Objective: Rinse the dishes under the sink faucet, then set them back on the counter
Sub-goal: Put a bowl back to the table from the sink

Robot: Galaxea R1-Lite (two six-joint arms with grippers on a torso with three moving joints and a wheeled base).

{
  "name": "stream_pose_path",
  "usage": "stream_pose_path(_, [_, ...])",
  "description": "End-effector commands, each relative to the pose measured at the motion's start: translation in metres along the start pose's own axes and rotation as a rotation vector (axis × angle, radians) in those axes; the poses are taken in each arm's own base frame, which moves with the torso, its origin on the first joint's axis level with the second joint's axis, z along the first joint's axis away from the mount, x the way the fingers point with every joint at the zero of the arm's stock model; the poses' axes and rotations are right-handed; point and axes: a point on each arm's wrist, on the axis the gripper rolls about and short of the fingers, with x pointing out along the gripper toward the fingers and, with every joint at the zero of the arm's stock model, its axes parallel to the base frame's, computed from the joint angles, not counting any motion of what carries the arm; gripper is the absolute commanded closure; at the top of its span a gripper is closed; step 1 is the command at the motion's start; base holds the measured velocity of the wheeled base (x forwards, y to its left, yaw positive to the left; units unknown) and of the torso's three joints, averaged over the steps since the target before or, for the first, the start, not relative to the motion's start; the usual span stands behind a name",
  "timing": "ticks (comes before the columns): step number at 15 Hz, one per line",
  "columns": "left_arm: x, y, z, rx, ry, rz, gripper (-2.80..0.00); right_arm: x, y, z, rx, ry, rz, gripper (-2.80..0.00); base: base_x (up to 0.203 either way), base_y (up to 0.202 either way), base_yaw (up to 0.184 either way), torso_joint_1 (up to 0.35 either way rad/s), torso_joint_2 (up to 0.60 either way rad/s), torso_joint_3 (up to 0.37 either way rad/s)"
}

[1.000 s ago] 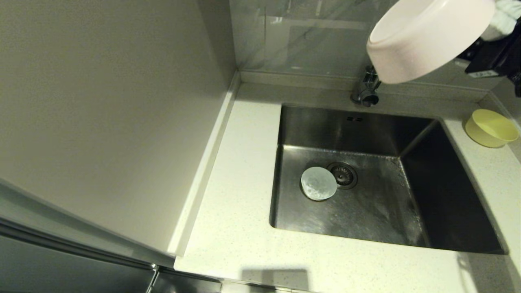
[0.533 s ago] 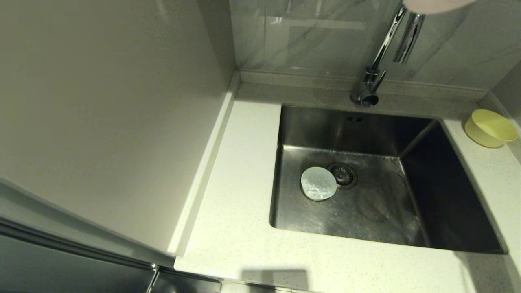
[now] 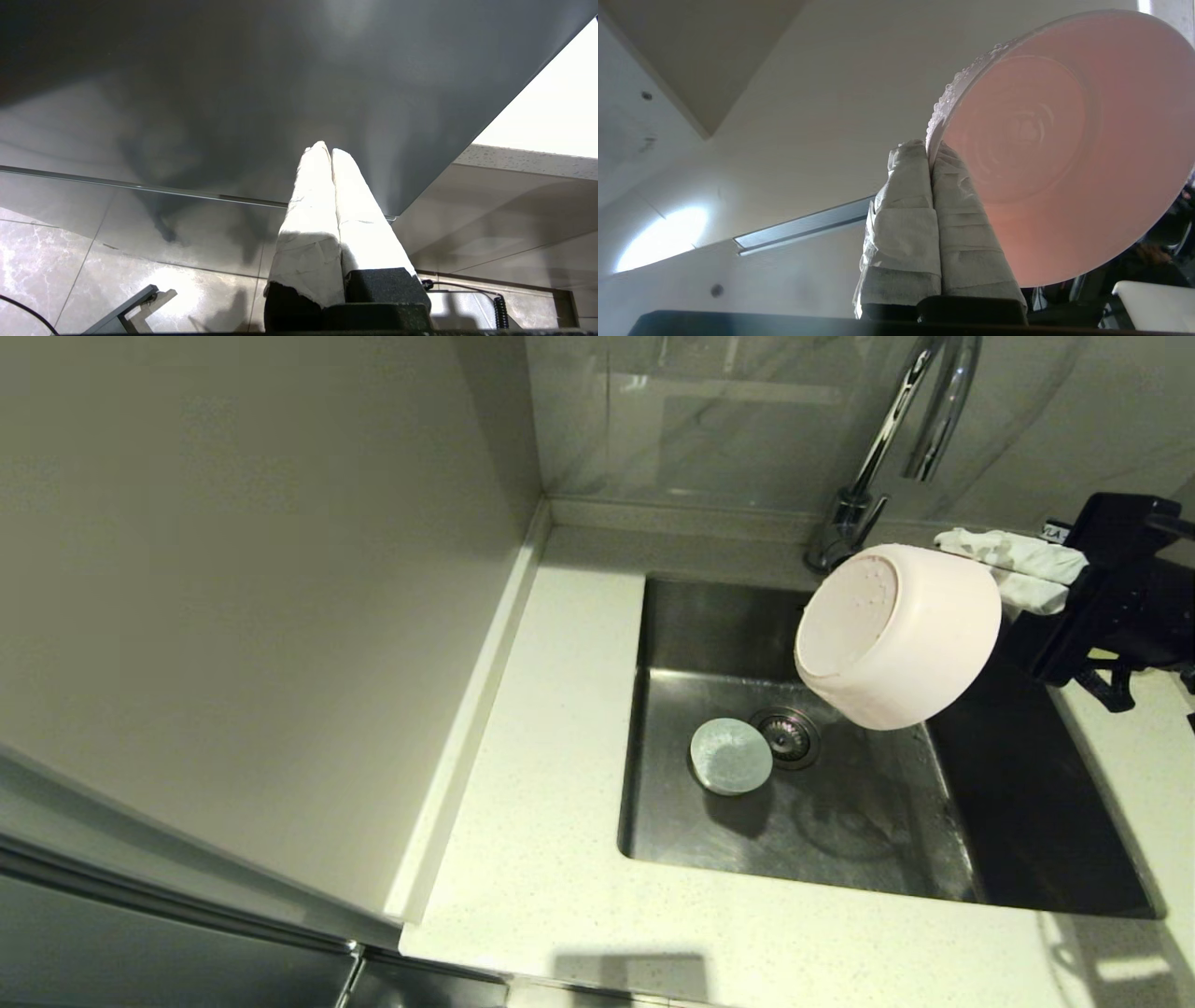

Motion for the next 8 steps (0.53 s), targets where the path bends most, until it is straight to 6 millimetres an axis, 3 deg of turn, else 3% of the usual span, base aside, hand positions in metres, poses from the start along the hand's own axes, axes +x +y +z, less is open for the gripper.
stream_pose_path(1, [0.0, 0.0, 0.0, -0.001, -0.002, 0.001, 0.0, 0.008, 0.032, 0.001, -0.102, 0.032, 0.027, 0.0, 0.0, 0.0, 0.0, 0.0, 0.0, 0.0])
stream_pose_path(3, [0.0, 0.0, 0.0, -0.001, -0.002, 0.001, 0.0, 0.019, 0.101, -0.016, -0.354, 0.09, 0.096, 0.0, 0.0, 0.0, 0.0, 0.0, 0.0, 0.0])
stream_pose_path(5, [0.0, 0.0, 0.0, -0.001, -0.002, 0.001, 0.0, 0.022, 0.142, -0.041, -0.523, 0.129, 0.138, 0.0, 0.0, 0.0, 0.0, 0.0, 0.0, 0.0])
stream_pose_path(6, [0.0, 0.0, 0.0, -0.001, -0.002, 0.001, 0.0, 0.022, 0.15, -0.049, -0.561, 0.139, 0.144, 0.0, 0.0, 0.0, 0.0, 0.0, 0.0, 0.0])
stream_pose_path(8, [0.0, 0.0, 0.0, -0.001, -0.002, 0.001, 0.0, 0.02, 0.143, -0.05, -0.567, 0.141, 0.12, 0.0, 0.0, 0.0, 0.0, 0.0, 0.0, 0.0])
